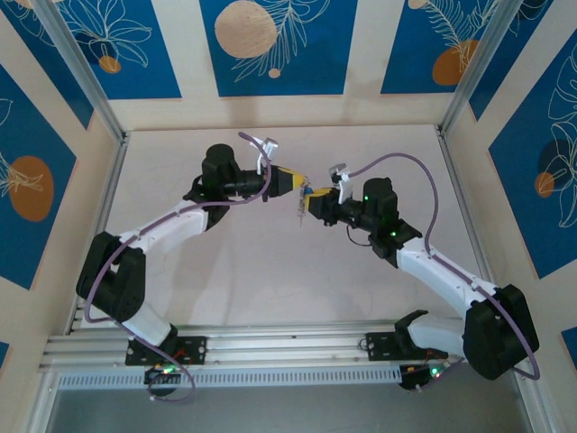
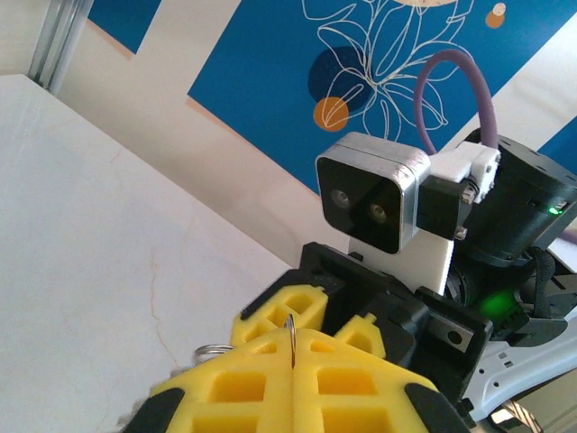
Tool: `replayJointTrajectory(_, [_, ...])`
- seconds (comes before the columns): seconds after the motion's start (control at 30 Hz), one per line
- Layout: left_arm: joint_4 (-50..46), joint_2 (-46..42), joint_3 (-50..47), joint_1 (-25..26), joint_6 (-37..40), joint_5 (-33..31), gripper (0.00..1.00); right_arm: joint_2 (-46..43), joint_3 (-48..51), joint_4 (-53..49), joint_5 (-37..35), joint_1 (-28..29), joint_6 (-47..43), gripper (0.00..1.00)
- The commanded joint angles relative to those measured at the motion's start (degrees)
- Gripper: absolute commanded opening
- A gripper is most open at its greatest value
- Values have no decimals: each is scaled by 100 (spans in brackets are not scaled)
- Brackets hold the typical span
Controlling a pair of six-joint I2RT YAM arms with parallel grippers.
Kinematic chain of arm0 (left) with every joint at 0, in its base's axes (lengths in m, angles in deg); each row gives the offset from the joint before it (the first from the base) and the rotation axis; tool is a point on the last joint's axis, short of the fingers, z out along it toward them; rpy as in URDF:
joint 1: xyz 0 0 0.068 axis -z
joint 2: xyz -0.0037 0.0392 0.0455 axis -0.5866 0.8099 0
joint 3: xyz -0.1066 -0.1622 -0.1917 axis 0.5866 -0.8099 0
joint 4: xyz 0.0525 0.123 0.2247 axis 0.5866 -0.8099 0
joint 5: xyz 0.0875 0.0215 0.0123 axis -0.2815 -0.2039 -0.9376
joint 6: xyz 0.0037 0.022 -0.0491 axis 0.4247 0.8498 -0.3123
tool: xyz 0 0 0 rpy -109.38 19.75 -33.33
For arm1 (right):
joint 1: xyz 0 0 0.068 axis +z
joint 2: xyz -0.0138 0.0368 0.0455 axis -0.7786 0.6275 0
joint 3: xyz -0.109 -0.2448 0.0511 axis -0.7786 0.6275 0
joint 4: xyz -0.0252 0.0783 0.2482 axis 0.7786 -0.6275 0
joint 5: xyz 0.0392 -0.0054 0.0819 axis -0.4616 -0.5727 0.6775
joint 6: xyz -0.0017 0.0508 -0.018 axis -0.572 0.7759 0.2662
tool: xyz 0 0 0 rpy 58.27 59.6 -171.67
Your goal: Put the keys on the keyring
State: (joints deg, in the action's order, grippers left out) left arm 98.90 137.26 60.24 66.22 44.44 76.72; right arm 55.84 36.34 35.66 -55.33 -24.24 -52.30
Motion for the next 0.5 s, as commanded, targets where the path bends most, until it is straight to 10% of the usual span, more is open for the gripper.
replayJointTrajectory(0.0, [166,-219,-36,59,54,-64,0,-11,-114,-3,107,40,-92,9])
replayJointTrajectory(0.47, [1263,-368,-492,72,-585,-422,0,187,-269,-56,421,347,-74,0])
